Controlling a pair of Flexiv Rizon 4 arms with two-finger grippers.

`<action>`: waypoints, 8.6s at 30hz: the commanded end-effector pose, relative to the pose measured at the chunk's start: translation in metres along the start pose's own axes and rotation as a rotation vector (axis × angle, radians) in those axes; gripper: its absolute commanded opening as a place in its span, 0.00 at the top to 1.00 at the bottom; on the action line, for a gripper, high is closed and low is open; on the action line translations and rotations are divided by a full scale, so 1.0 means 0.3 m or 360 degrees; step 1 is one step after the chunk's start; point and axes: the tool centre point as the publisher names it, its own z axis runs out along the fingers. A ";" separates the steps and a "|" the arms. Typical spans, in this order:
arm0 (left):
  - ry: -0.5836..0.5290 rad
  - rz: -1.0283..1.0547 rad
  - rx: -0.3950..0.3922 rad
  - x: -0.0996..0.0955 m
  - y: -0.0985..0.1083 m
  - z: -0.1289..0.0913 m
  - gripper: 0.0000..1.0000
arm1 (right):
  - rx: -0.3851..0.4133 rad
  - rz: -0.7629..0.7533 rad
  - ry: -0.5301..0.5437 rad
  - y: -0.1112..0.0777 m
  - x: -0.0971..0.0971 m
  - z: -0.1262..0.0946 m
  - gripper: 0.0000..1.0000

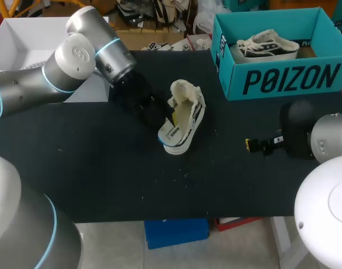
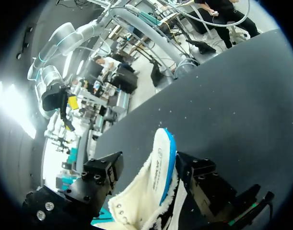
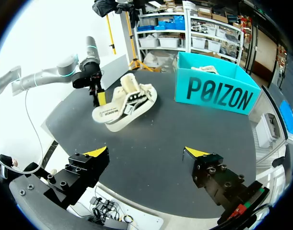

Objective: Take the shoe out of the shoebox, open the shoe tongue, remove and reinsert the insole, then place the shoe into the shoebox

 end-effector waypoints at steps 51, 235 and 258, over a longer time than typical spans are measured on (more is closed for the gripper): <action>-0.0040 -0.0062 -0.0098 0.006 0.048 -0.021 0.00 | -0.0002 0.0001 0.0004 -0.002 -0.001 0.001 0.00; 0.0324 -0.0511 -0.0743 -0.248 0.530 -0.220 1.00 | -0.0002 0.0001 0.0004 -0.002 -0.001 0.001 0.00; 0.0584 -0.0520 -0.0450 -0.095 0.357 -0.025 1.00 | -0.0002 0.0001 0.0004 -0.002 -0.001 0.001 0.00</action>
